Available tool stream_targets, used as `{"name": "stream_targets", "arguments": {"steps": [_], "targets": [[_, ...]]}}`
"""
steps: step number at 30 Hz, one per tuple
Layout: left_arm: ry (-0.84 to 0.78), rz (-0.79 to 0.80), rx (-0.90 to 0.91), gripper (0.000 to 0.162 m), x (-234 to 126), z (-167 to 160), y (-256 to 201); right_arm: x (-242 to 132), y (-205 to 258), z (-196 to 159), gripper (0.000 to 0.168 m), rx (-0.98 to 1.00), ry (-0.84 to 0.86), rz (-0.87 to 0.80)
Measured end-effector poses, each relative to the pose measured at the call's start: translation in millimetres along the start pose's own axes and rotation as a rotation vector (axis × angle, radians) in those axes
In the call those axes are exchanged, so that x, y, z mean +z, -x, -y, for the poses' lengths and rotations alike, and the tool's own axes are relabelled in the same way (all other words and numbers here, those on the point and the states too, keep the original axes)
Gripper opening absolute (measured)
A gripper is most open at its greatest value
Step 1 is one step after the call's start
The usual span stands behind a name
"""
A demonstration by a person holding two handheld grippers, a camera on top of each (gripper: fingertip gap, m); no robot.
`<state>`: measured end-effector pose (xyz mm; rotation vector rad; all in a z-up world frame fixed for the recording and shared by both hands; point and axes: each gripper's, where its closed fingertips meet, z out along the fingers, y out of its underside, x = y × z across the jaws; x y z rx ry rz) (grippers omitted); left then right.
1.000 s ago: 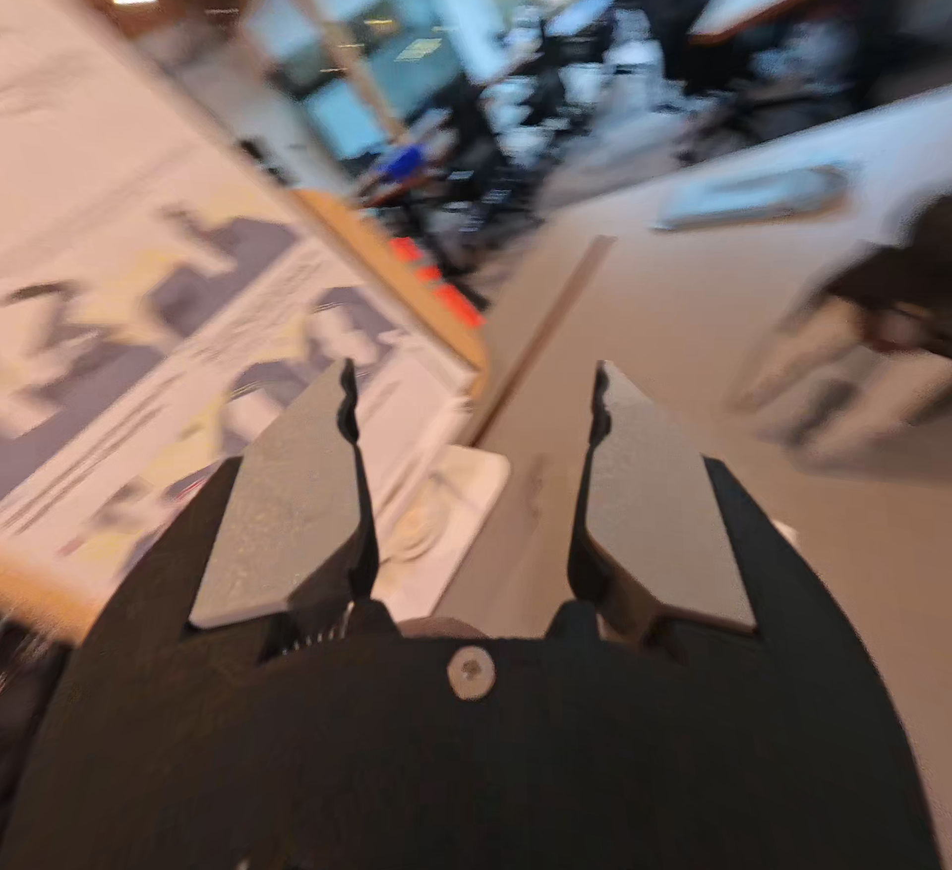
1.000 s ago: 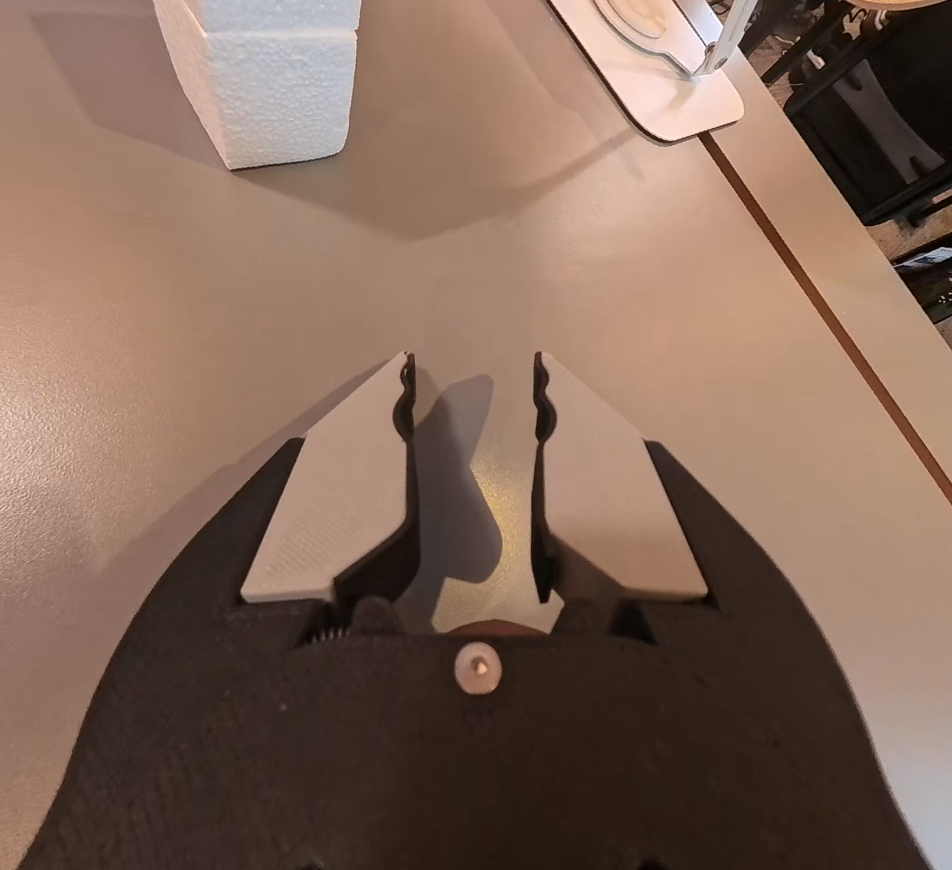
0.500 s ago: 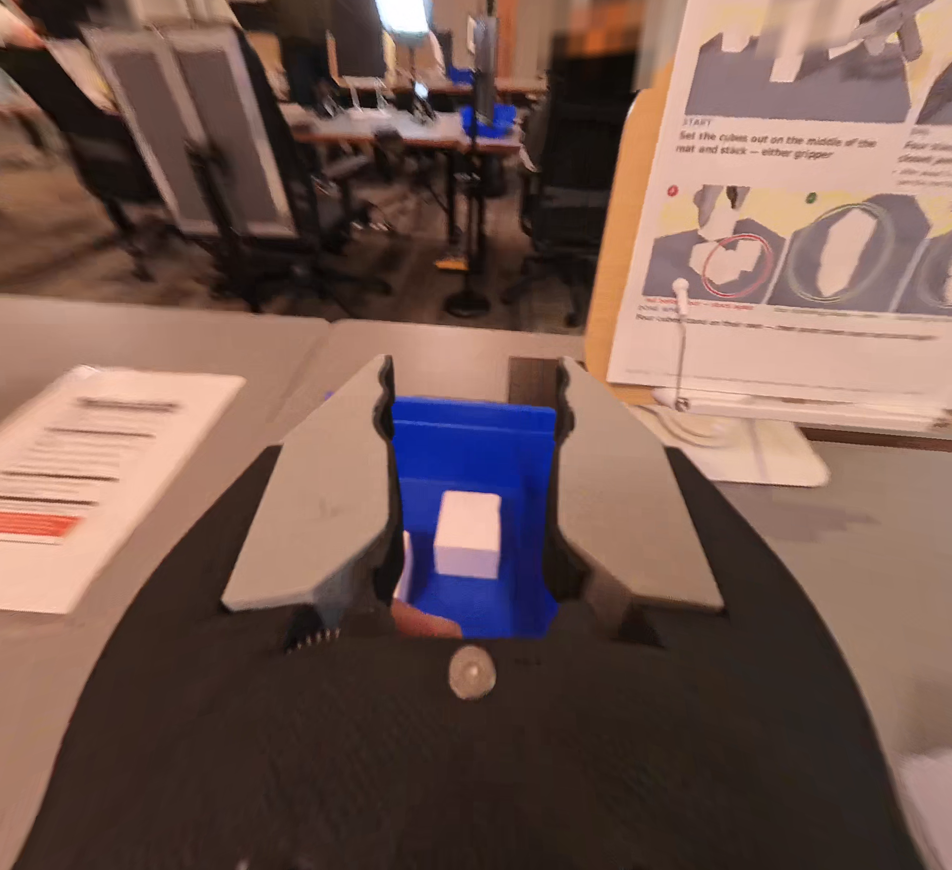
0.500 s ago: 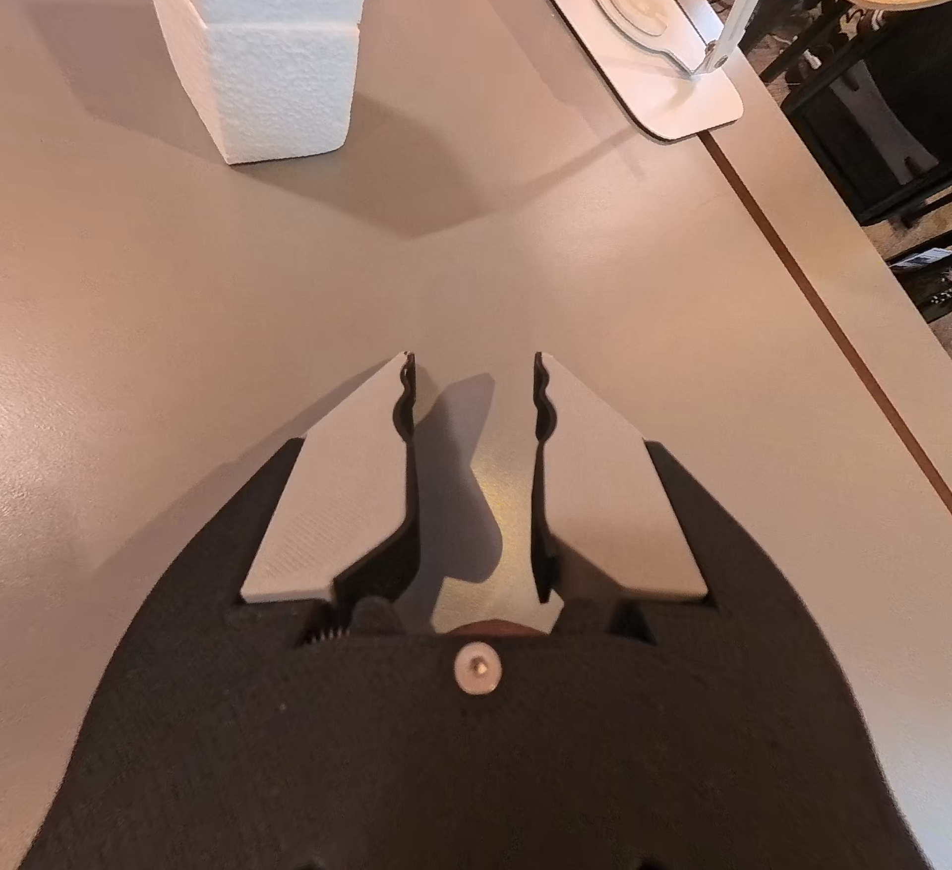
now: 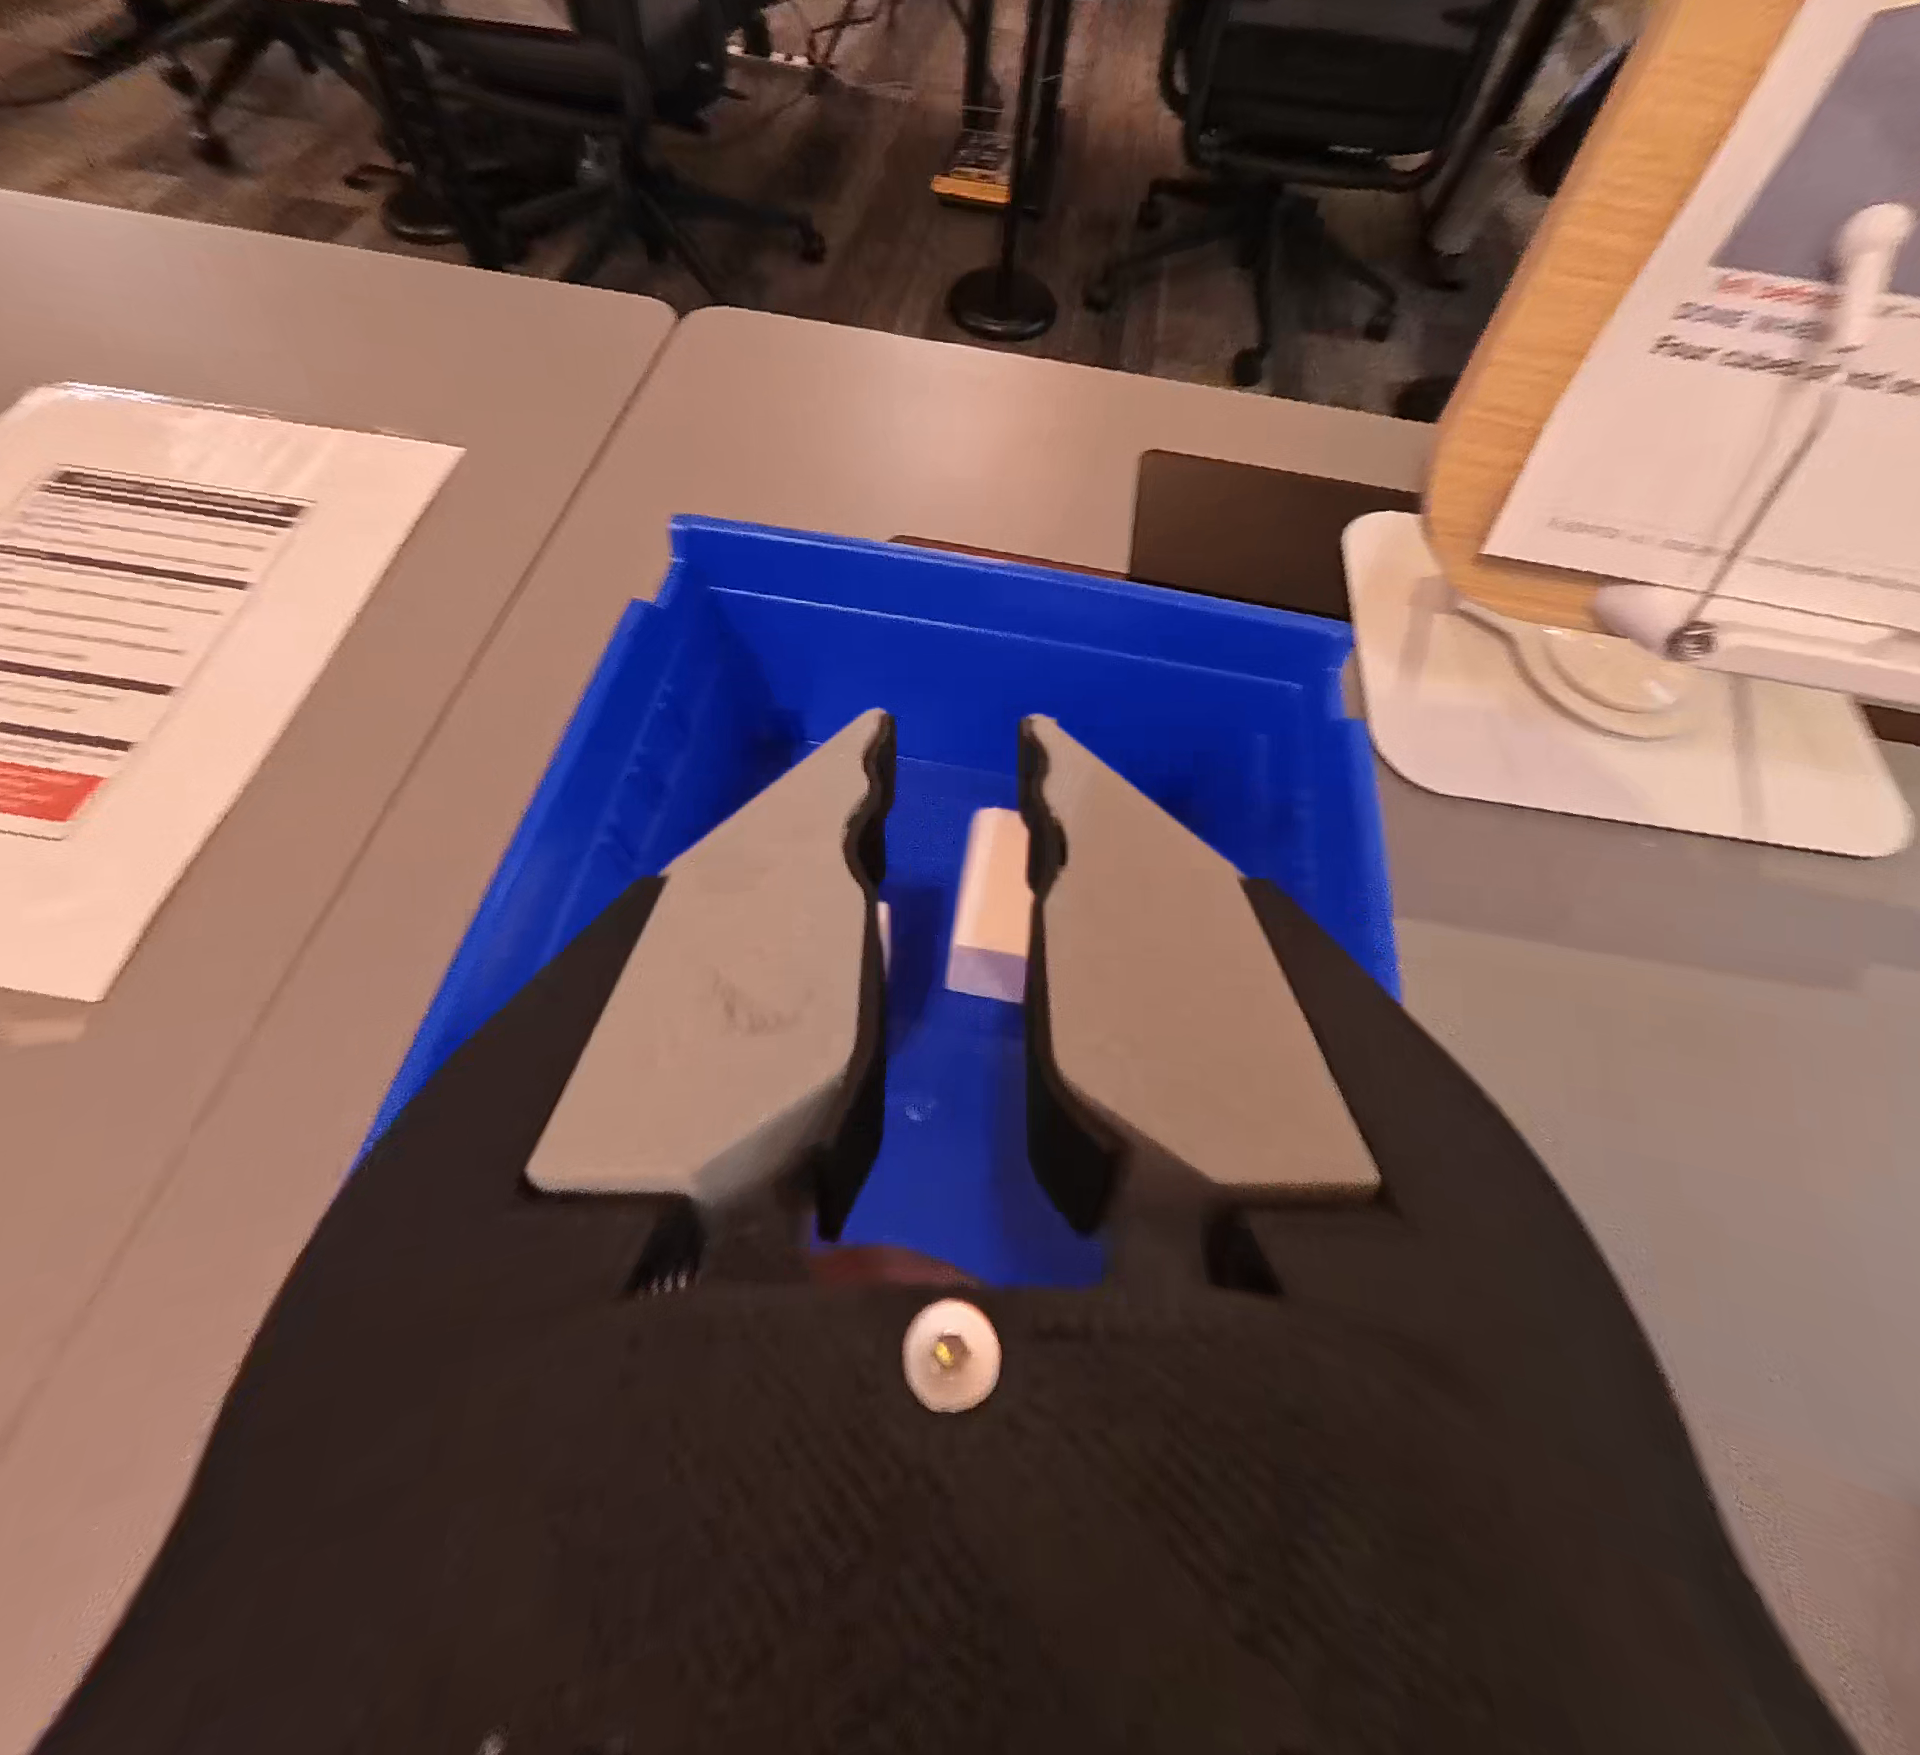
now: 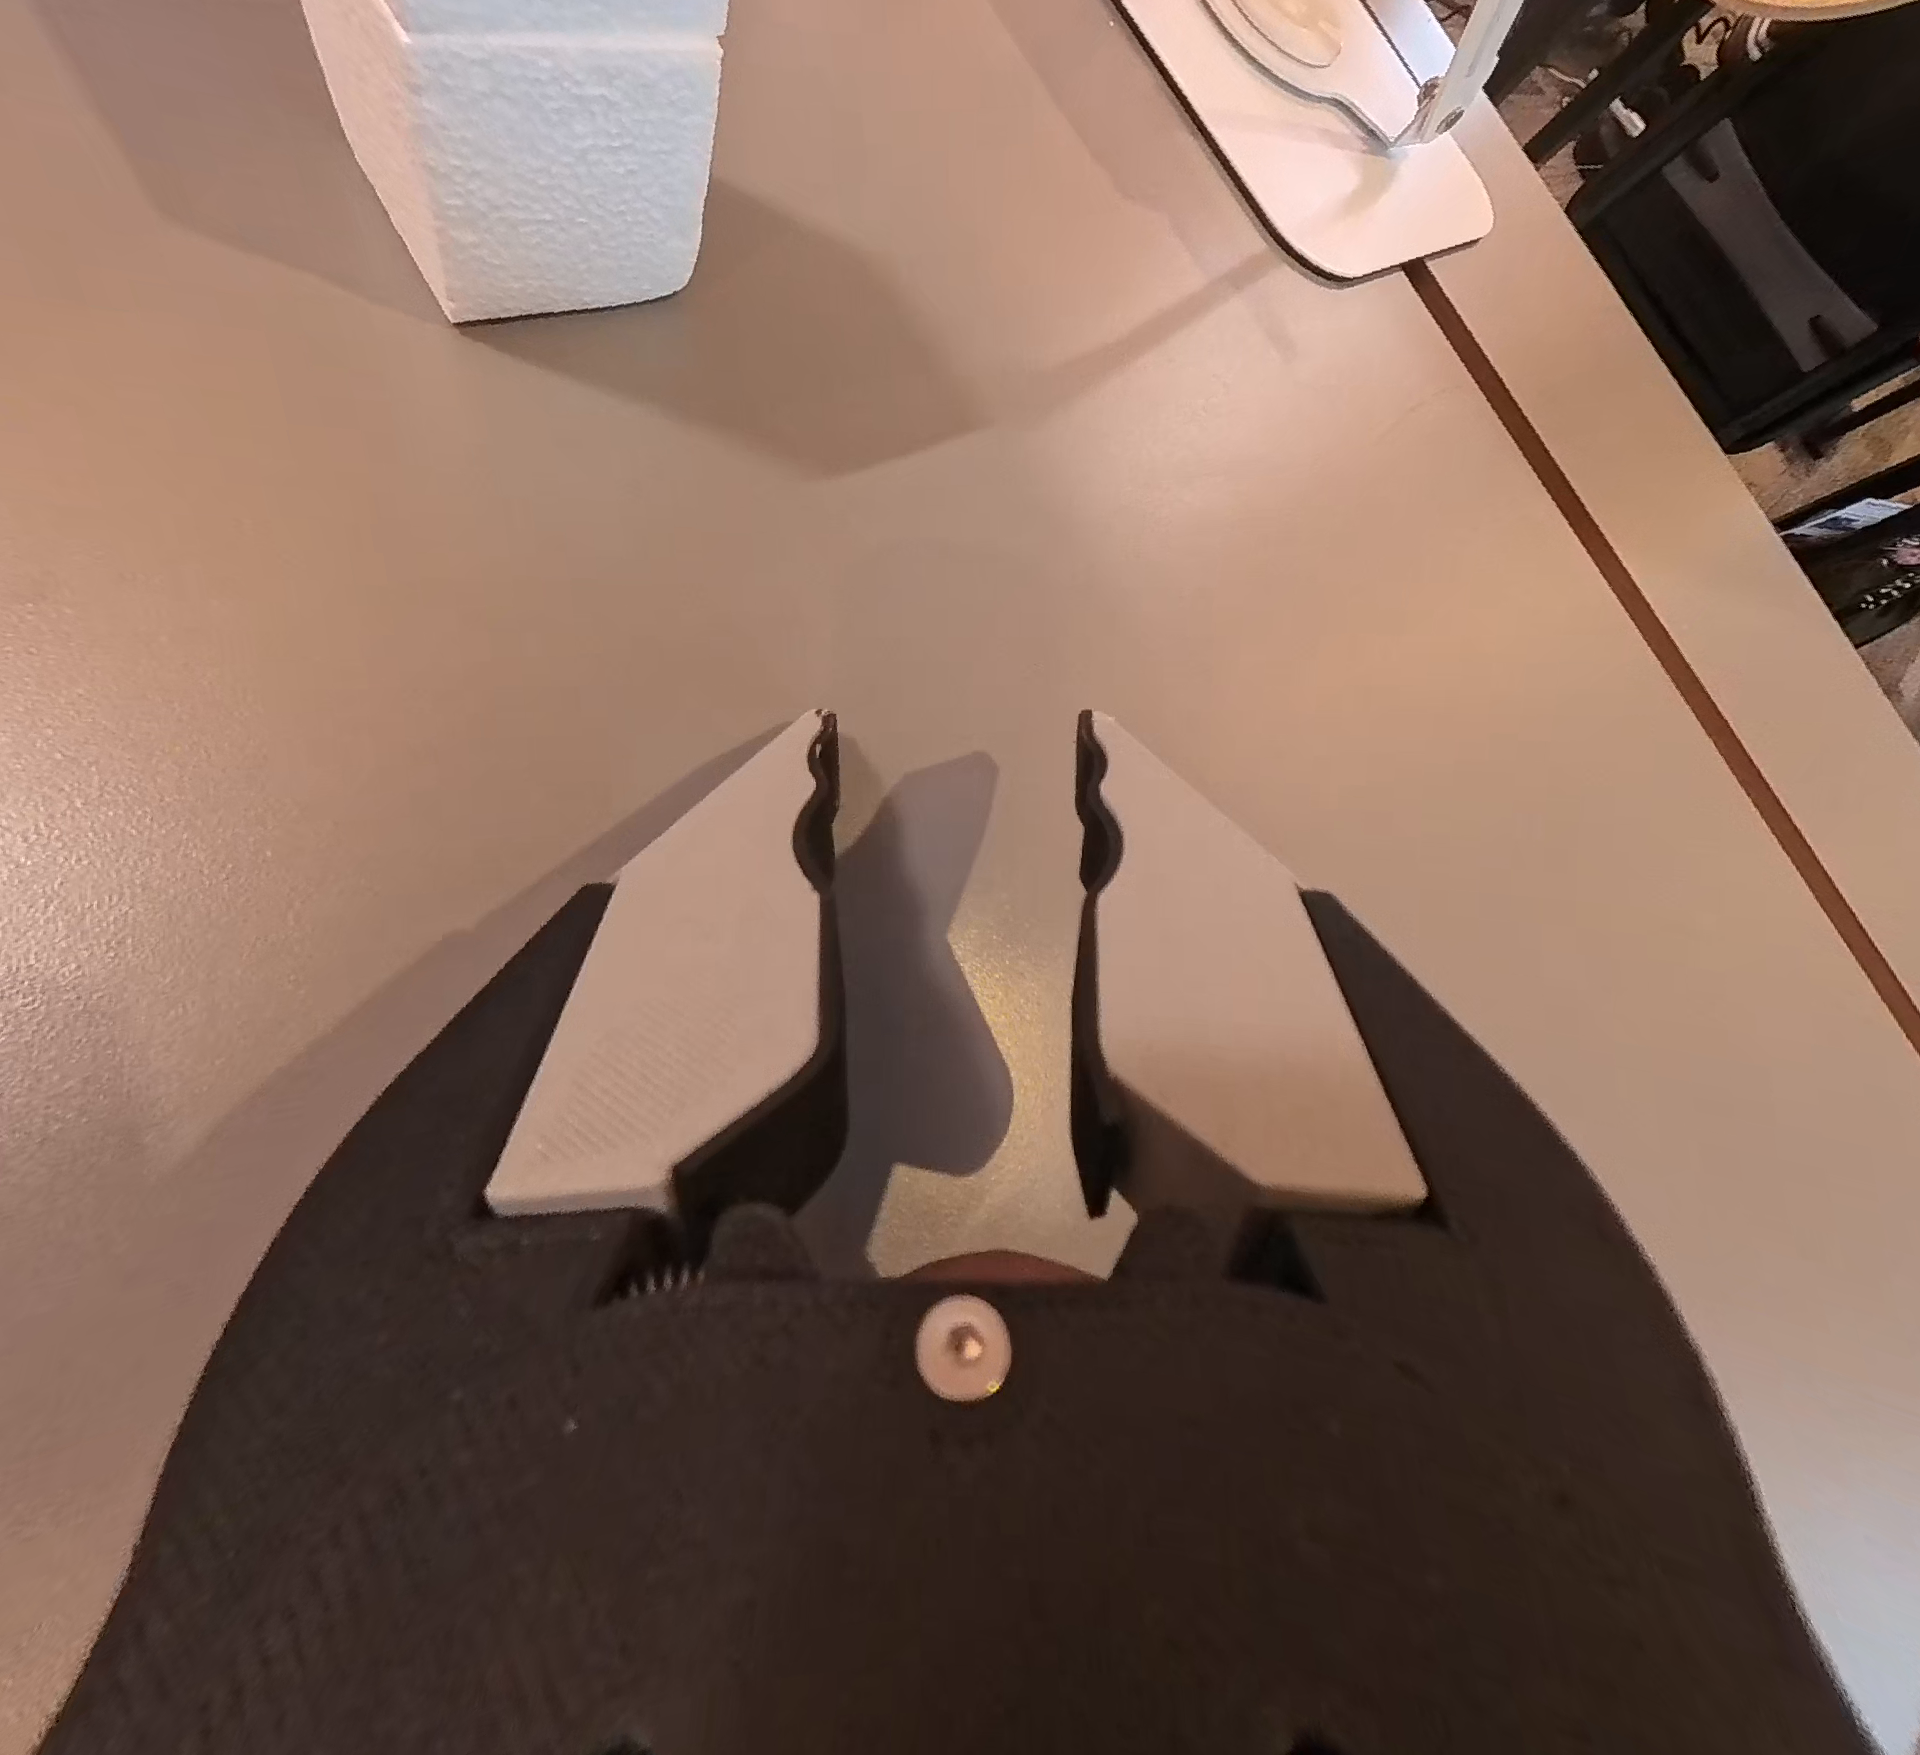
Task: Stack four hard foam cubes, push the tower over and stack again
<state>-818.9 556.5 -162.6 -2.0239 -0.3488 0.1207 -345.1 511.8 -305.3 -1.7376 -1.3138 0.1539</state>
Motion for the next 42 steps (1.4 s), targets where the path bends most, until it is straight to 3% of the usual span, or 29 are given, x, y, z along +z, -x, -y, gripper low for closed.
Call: {"name": "stream_targets", "arguments": {"steps": [3,6,8,11,19,26,29,32,37,40,42], "targets": [[0.064,0.034,0.046,0.019,7.2,-13.6,7.2,-0.1,0.2,0.2,0.043,-0.001,-0.001,0.0],[0.17,0.13,0.07,0.027,16.9,-37.2,25.5,-0.3,0.3,0.5,0.043,0.0,-0.003,0.002],[0.241,0.13,0.068,0.05,22.4,-53.0,28.7,-0.3,0.6,0.4,0.043,-0.002,-0.003,0.003],[0.277,0.084,0.032,0.067,30.9,-64.3,25.0,-0.2,2.1,0.9,0.043,-0.005,-0.003,0.009],[0.387,0.17,0.086,0.071,37.2,-90.3,48.2,-0.2,3.4,1.3,0.043,-0.01,-0.004,0.013],[0.484,0.155,0.161,0.072,48.4,-116.8,53.5,0.2,3.4,0.9,0.043,-0.011,0.0,0.012],[0.507,0.13,0.243,0.058,46.5,-117.0,48.1,0.1,3.1,1.0,0.043,-0.007,-0.001,0.012],[0.465,0.041,0.24,0.057,37.2,-100.2,30.7,0.1,3.0,0.9,0.043,-0.007,-0.001,0.011],[0.152,-0.022,0.26,0.057,-4.0,-22.0,2.6,0.0,3.2,1.0,0.043,-0.01,-0.001,0.01],[-0.059,-0.191,0.28,0.057,-40.5,22.7,-46.8,0.1,3.2,0.9,0.043,-0.011,0.0,0.009],[-0.129,-0.355,0.34,0.057,-62.7,33.0,-91.1,0.1,3.3,0.7,0.043,-0.012,0.001,0.008]]}}
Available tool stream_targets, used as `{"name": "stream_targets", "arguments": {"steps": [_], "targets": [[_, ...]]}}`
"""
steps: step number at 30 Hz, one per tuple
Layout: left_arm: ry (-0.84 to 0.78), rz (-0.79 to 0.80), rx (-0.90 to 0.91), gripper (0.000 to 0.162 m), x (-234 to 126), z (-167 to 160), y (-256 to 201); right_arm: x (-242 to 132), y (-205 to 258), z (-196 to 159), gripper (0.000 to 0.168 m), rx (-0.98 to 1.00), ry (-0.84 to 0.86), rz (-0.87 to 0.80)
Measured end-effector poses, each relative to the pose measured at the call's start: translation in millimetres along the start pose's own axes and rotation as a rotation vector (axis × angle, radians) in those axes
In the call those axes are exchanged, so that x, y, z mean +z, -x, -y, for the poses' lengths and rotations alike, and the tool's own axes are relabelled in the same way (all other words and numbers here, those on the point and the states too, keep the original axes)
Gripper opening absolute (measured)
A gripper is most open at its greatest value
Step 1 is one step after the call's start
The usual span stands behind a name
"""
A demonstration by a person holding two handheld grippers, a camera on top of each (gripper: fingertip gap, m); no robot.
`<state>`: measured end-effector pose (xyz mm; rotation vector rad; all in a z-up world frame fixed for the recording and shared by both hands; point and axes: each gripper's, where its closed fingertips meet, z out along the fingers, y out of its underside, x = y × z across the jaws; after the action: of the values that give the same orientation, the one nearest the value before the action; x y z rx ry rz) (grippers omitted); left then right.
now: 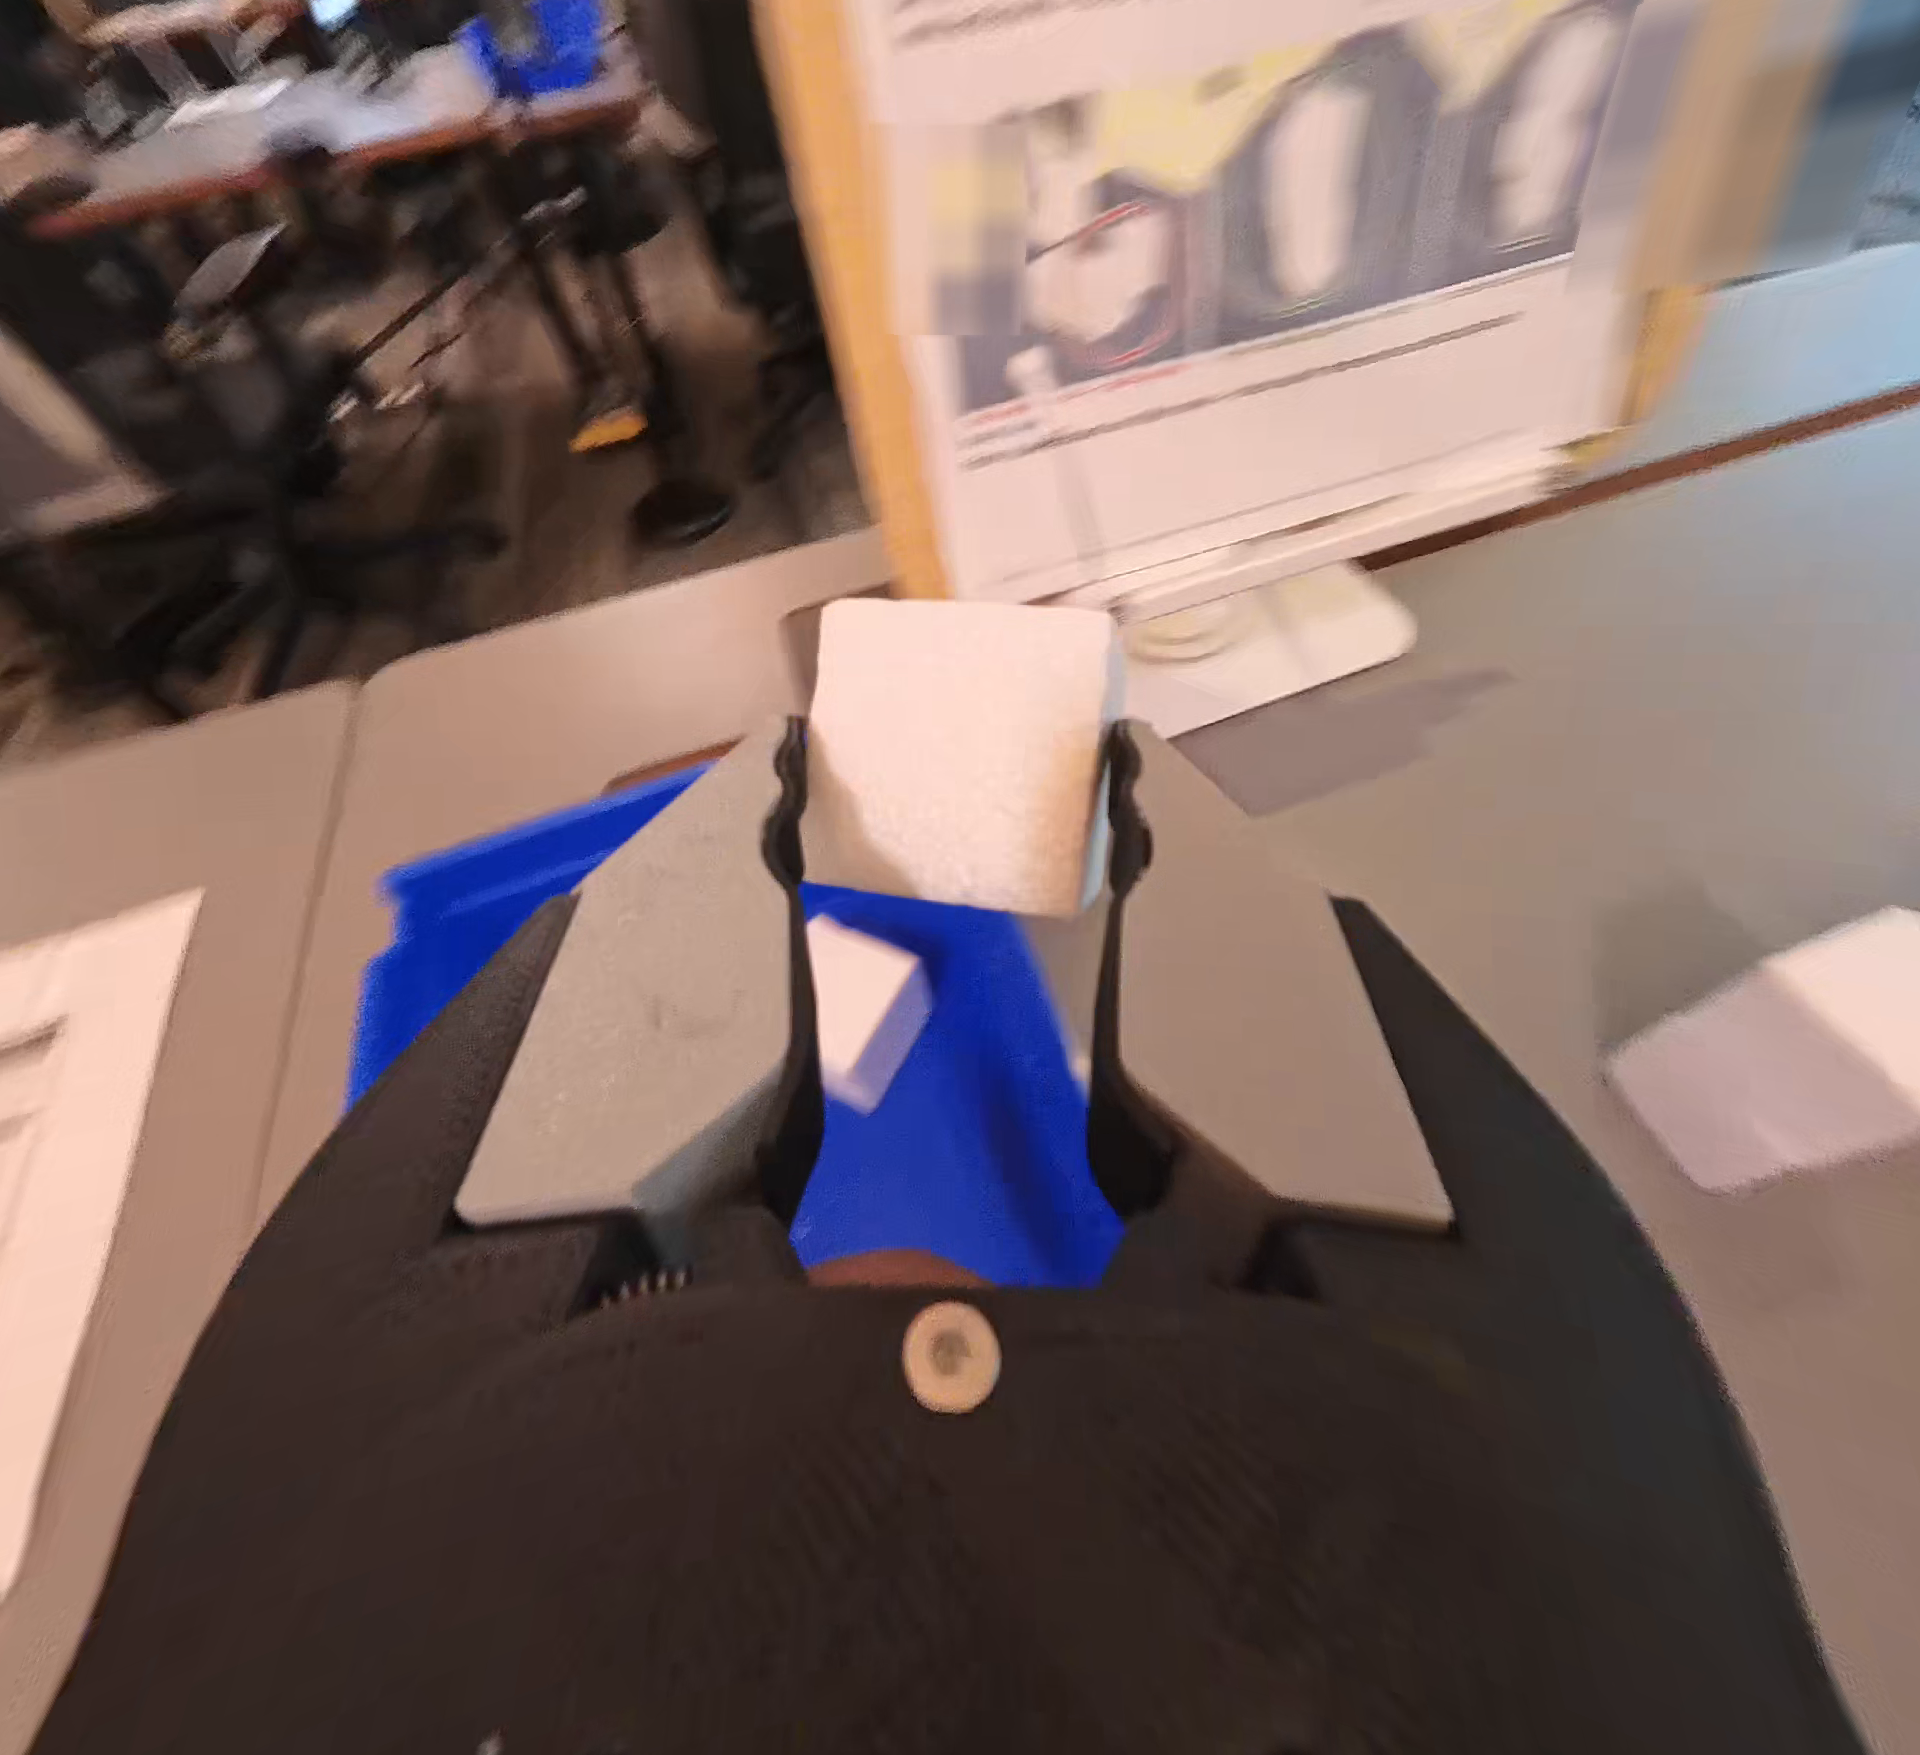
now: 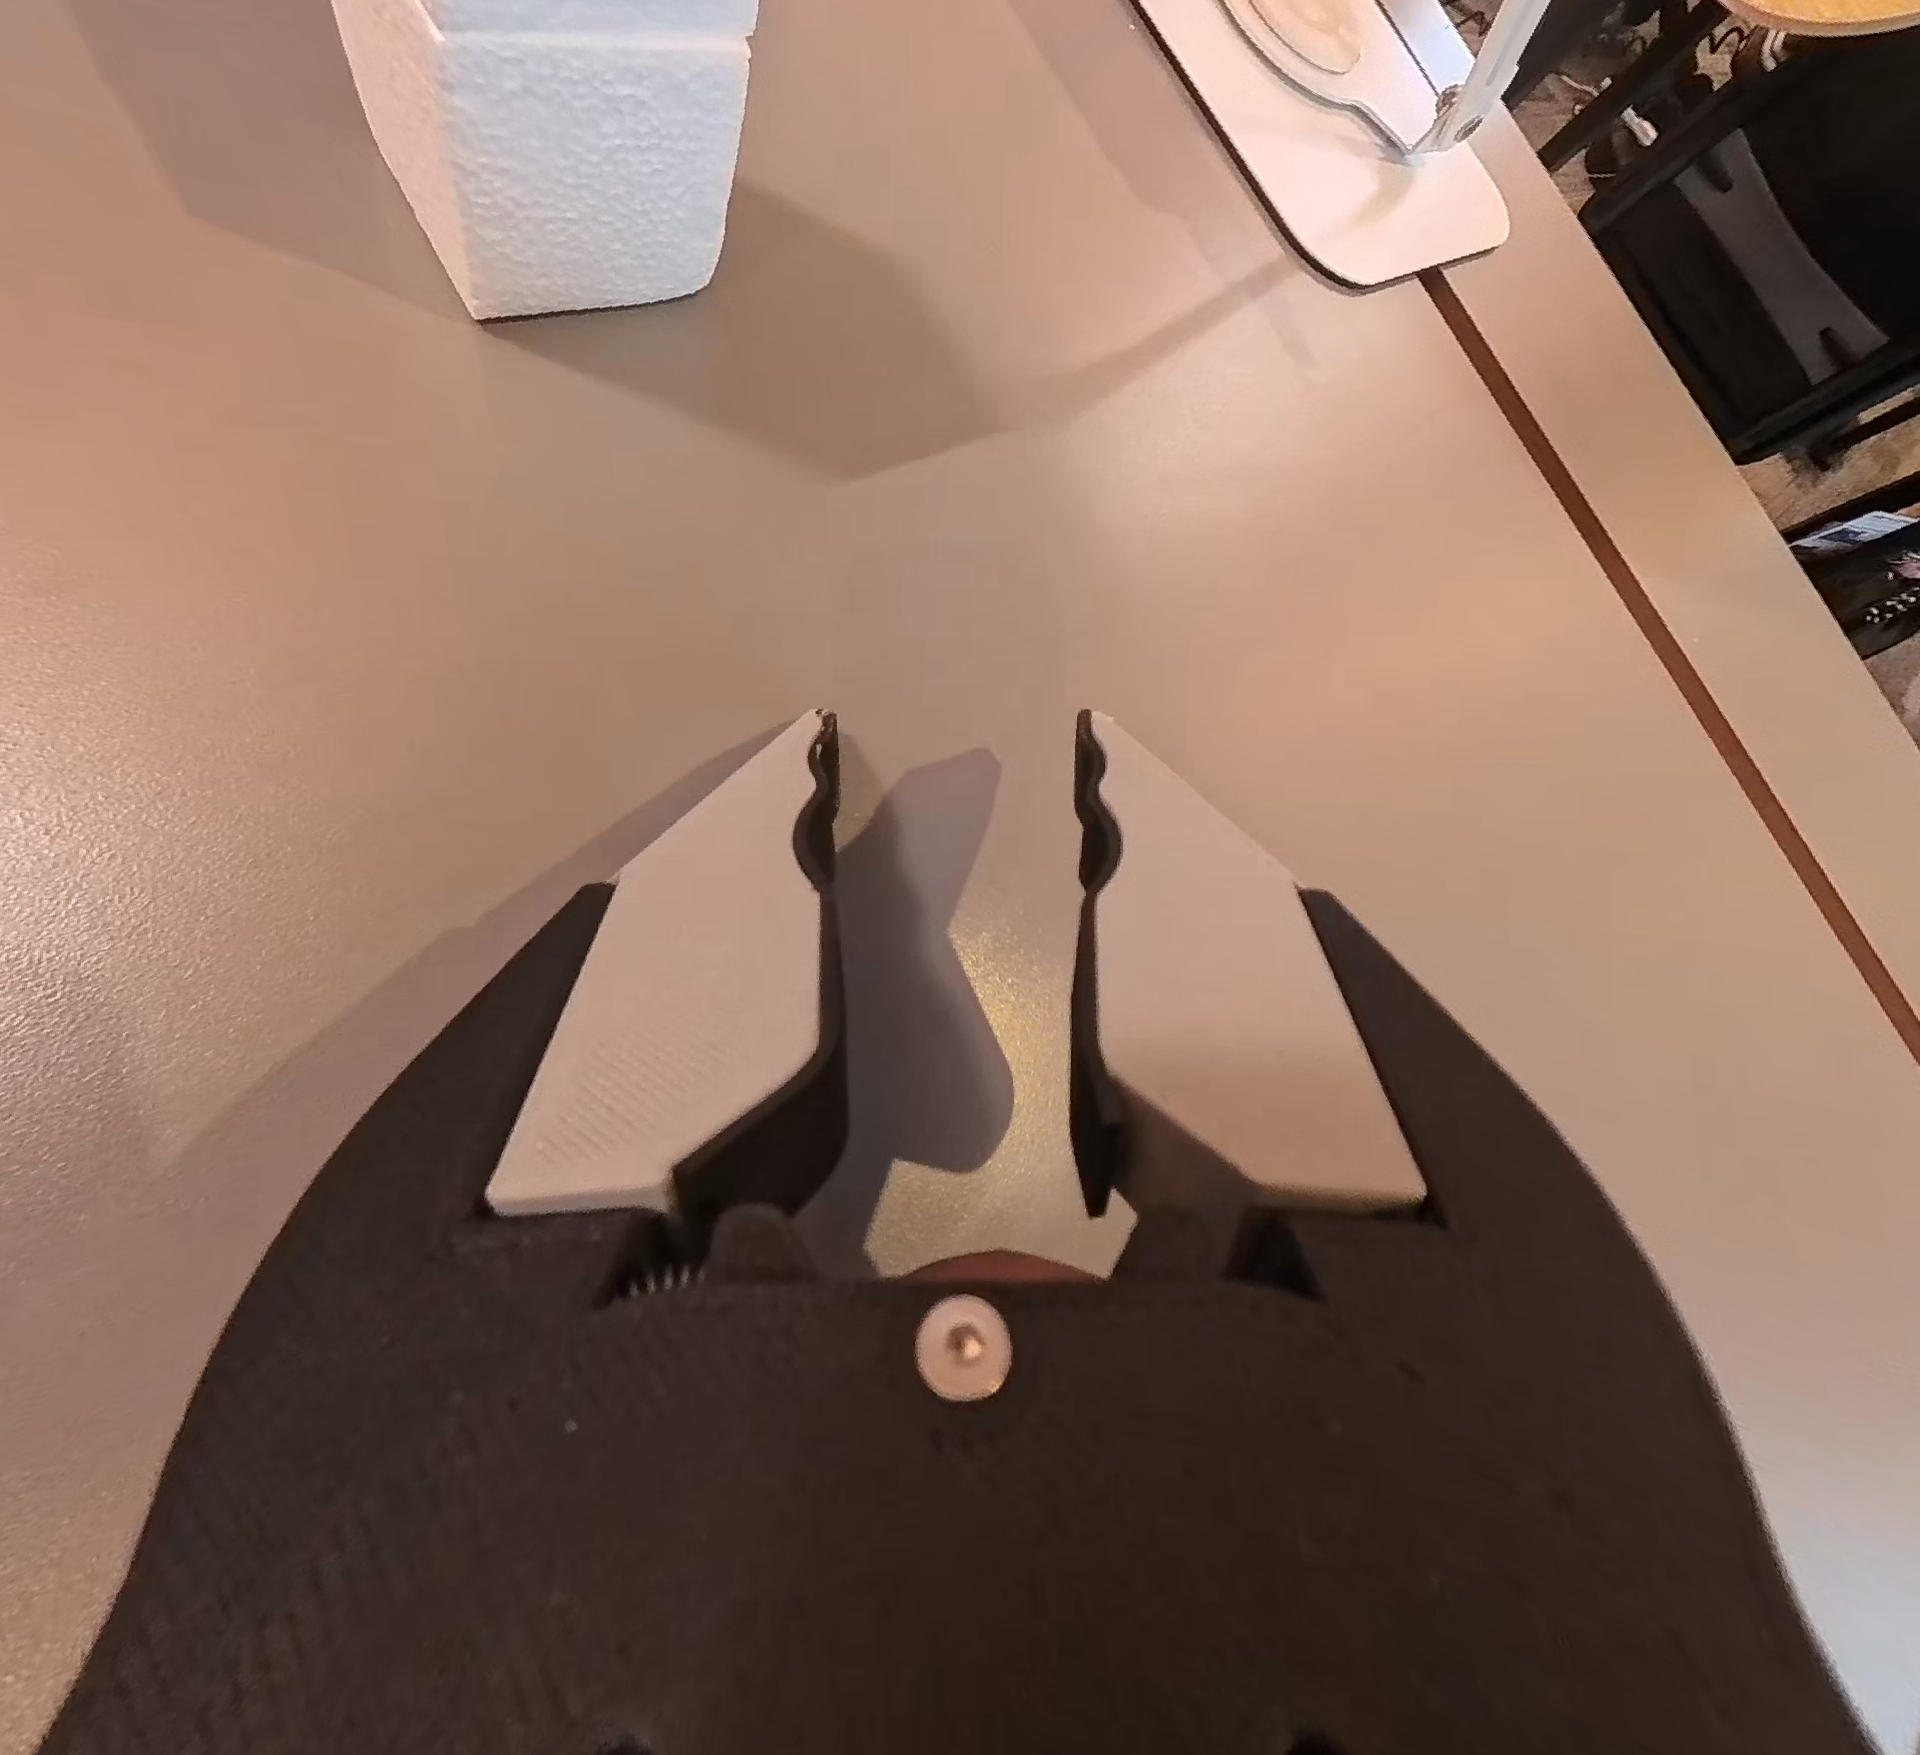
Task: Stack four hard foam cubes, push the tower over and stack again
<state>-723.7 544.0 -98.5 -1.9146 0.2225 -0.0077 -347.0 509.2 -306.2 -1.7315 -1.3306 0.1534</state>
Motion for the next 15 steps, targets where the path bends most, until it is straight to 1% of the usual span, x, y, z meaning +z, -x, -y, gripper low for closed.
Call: {"name": "stream_targets", "arguments": {"steps": [2,6,9,15], "targets": [[-0.04,-0.122,0.069,0.057,0.5,14.7,-38.8,-0.1,-0.1,-0.1,0.043,0.0,0.001,-0.001],[-0.038,-0.3,0.174,0.057,11.1,20.5,-100.2,-0.2,0.3,-0.2,0.043,-0.001,0.001,0.001],[-0.013,-0.427,0.223,0.057,15.7,18.4,-141.9,-0.2,0.9,-0.2,0.043,-0.003,0.001,0.004],[0.05,-0.58,0.377,0.057,11.9,7.1,-204.7,-0.1,1.6,-0.3,0.043,-0.005,0.002,0.008]]}}
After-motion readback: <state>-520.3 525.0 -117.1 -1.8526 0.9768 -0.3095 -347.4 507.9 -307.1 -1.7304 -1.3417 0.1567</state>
